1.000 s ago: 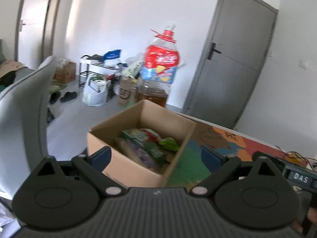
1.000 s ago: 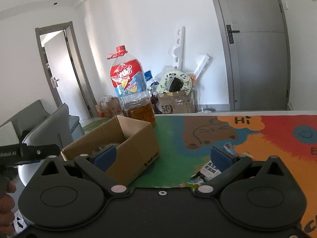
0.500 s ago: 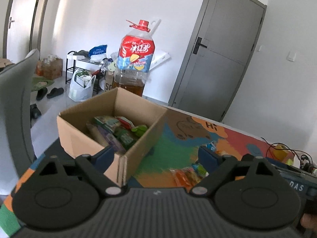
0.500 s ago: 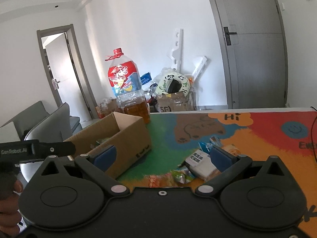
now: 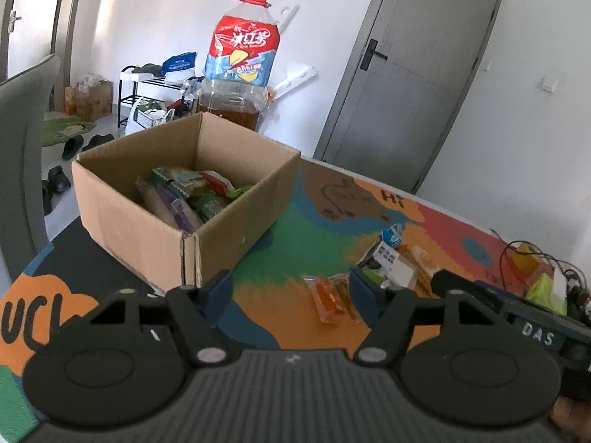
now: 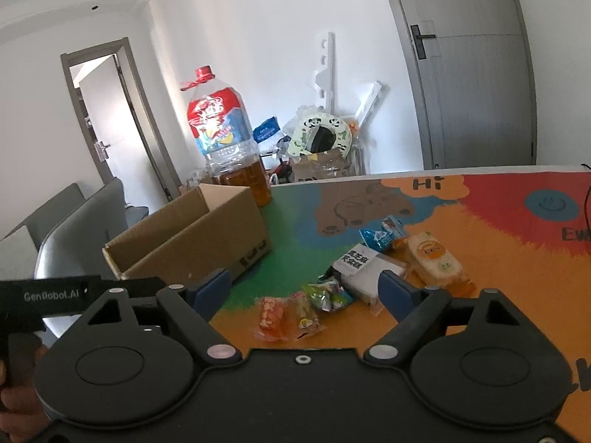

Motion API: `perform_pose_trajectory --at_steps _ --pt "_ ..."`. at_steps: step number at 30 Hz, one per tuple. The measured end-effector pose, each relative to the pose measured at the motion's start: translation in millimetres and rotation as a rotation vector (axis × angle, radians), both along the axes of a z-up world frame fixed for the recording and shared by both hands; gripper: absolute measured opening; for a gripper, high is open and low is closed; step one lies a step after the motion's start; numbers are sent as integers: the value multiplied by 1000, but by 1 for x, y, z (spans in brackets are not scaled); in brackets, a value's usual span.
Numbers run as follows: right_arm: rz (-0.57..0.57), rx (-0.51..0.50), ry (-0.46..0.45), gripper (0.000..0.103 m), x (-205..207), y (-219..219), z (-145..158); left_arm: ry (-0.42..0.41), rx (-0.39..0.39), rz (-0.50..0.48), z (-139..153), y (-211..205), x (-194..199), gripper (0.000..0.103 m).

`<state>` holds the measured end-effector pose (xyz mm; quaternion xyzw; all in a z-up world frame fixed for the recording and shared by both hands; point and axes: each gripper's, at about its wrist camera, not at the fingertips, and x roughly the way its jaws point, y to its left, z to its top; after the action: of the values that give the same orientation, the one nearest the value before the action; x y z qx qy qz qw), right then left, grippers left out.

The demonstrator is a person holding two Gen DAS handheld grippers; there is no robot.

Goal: Organize snacks
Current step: 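Withdraw both tools from the box back over the table snacks, then grasp the orange-wrapped bar with the left tool while the right tool grasps a cream-filled roll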

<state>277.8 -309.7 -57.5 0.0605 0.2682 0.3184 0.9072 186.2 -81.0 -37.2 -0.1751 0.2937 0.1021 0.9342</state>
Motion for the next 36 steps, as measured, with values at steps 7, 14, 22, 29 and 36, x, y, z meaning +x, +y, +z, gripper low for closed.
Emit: perform_pose_trajectory --at_steps 7,14,22,29,36 --pt "-25 20 55 80 12 -6 -22 33 9 -31 -19 -11 21 67" --pt "-43 22 86 78 17 -13 -36 71 -1 -42 -42 -19 42 64" --pt "-64 46 124 77 25 -21 -51 91 7 -44 -57 -29 61 59" --pt "-66 56 139 77 28 -22 -57 99 -10 -74 -74 -32 70 24" --pt "-48 47 155 77 32 -10 -60 111 -38 -66 -72 -23 63 17"
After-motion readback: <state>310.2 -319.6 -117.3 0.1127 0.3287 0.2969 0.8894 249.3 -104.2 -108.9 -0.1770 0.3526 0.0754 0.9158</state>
